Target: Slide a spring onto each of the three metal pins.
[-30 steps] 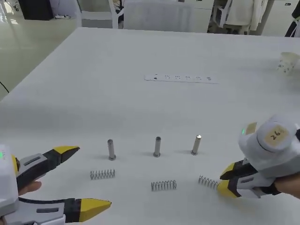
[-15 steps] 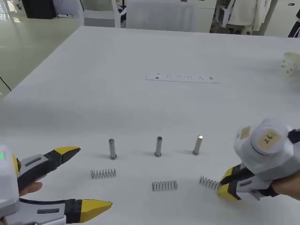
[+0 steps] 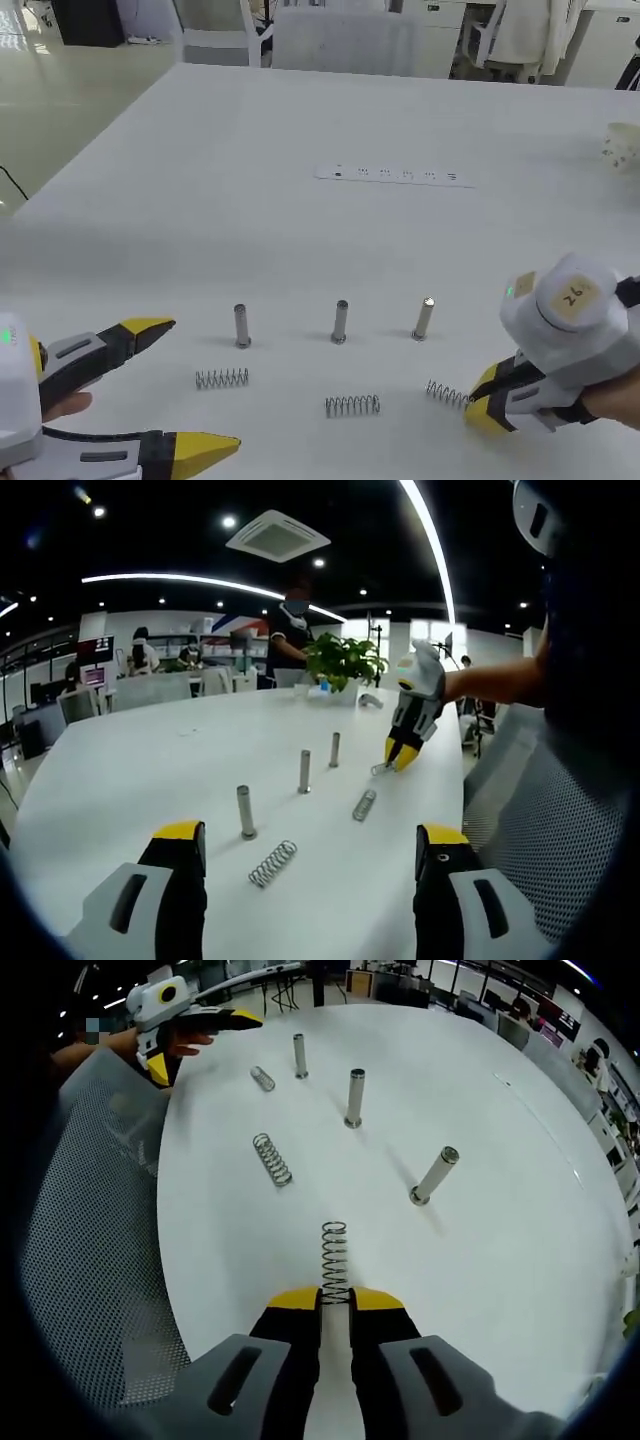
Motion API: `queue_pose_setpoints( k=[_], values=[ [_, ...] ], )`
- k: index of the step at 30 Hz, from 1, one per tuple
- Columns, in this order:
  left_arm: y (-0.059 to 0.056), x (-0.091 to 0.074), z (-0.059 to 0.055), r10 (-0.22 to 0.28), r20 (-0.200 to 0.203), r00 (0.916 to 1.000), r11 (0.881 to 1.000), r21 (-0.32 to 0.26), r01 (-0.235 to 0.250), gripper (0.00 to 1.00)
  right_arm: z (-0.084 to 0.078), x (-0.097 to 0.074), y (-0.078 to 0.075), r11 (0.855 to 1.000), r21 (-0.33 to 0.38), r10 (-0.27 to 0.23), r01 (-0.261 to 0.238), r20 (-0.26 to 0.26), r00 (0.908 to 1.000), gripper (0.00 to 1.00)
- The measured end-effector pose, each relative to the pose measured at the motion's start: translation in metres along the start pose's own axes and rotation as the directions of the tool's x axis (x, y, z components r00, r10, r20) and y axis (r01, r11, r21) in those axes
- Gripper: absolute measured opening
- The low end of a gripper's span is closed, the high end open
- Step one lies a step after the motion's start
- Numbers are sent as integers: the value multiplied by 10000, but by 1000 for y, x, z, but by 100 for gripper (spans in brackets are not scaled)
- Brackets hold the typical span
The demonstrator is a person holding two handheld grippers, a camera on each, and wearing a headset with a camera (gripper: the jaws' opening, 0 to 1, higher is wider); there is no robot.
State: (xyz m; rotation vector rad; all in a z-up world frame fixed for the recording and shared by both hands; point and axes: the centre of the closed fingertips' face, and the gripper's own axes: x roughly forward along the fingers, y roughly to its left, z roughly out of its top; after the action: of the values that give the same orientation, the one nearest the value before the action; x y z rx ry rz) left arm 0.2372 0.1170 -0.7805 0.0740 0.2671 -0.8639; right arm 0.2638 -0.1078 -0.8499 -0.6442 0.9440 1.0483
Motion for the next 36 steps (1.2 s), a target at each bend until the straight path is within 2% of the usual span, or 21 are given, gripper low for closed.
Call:
queue_pose_setpoints(
  k=[6,13,17,25,27,29,36],
  values=[
    [-6,4,2,-222,15,9998,9997,70,222,81,11,-10,5,9997,-236,-13,16,130,9999,8],
    [-13,6,-1,-506,-117,9987,9986,119,507,77,35,-15,16,9968,-798,114,-83,377,9992,8],
    [-16,7,-2,-681,-167,9975,9976,101,683,72,48,-15,22,9930,-1161,289,-230,500,9983,8],
    [-24,10,-1,-1079,-226,9939,9940,147,1082,60,76,-15,33,9775,-2044,646,-521,551,9964,8],
    [-28,13,0,-1333,-278,9907,9909,174,1338,56,82,-14,37,9713,-2302,729,-596,494,9961,8],
    [-31,16,1,-1501,-397,9879,9877,374,1516,55,86,-14,39,9671,-2465,770,-632,466,9959,8],
    [-35,23,11,-1918,-316,9809,9791,628,1934,44,96,-14,47,9518,-2948,998,-847,366,9943,8]
  ],
)
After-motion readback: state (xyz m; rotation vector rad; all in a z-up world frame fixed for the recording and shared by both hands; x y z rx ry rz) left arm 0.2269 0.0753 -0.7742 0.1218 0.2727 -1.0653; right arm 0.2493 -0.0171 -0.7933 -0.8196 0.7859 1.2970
